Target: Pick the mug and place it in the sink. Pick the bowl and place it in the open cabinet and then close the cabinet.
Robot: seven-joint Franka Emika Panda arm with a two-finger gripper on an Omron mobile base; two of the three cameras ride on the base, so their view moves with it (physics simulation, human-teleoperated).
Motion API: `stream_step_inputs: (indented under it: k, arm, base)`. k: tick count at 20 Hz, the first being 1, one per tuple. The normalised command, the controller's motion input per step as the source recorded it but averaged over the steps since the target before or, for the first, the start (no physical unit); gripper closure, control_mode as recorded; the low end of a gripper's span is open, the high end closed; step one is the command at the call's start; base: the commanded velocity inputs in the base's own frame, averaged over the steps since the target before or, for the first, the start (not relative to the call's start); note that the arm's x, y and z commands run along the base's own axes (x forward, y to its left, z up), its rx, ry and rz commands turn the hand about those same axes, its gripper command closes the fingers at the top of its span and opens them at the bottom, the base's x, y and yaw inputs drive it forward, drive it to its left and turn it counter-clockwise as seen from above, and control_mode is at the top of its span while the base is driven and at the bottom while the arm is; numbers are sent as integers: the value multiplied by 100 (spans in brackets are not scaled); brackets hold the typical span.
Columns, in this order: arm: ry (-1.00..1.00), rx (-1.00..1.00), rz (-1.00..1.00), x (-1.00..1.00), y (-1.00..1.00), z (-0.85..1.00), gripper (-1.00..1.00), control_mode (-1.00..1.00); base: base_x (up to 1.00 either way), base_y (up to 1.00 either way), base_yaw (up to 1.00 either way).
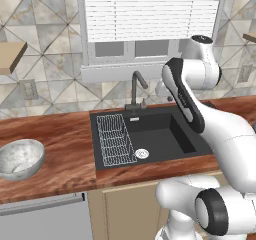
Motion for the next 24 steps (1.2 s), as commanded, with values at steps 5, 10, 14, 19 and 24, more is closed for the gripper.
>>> stream_step_inputs:
  k: [5,10,14,19,24]
  arm:
    - [0,0,0,-29,0,0,-100,-100]
    - [0,5,-1,-74,0,0,-100,-100]
    - [0,0,0,-66,0,0,-100,-100]
    - [-1,0,0,-74,0,18,-100,-100]
    - [0,0,-3,-65,0,20,-100,-100]
  base:
    - [0,0,0]
    - [0,0,0]
    - [0,0,0]
    - [0,0,0]
    - [0,0,0]
